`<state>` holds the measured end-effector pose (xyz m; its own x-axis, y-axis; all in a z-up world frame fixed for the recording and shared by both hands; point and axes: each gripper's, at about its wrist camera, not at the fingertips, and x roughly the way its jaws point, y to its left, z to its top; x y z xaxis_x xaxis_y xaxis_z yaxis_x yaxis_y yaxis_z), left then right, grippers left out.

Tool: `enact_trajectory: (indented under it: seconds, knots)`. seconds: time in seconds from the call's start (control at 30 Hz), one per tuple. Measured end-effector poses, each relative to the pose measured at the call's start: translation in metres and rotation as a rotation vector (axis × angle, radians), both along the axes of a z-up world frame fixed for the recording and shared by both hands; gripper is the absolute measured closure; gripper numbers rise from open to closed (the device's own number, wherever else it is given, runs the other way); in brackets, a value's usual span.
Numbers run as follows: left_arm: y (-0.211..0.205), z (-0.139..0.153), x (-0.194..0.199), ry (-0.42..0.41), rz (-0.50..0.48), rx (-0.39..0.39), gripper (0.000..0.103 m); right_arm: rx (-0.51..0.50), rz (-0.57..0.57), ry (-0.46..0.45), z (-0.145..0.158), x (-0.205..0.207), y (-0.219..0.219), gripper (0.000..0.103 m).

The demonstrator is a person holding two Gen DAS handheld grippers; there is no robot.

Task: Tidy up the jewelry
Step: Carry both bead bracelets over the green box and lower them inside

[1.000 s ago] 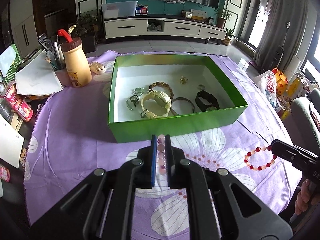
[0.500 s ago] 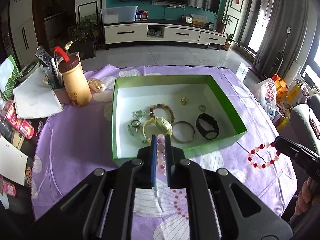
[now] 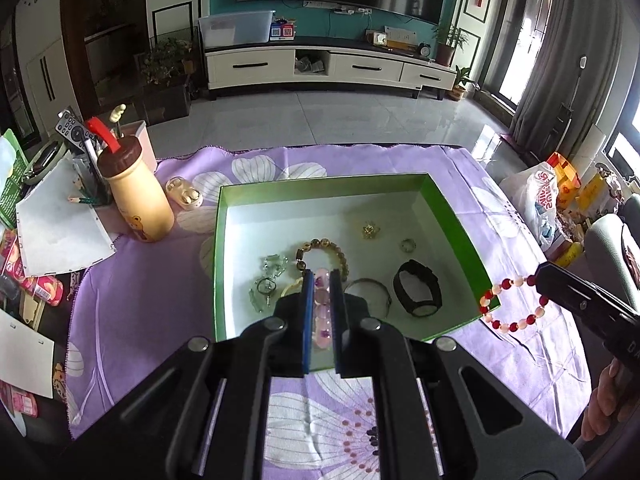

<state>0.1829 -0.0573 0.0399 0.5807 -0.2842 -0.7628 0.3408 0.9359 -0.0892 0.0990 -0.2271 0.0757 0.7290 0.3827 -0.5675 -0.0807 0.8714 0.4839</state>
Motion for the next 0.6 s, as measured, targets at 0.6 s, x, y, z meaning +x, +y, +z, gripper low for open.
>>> enact_trajectory:
  seconds: [0.6]
  knots:
    - [-0.032, -0.02, 0.044, 0.065, -0.011, 0.0, 0.096, -0.04, -0.016, 0.049, -0.015, 0.048, 0.001, 0.095]
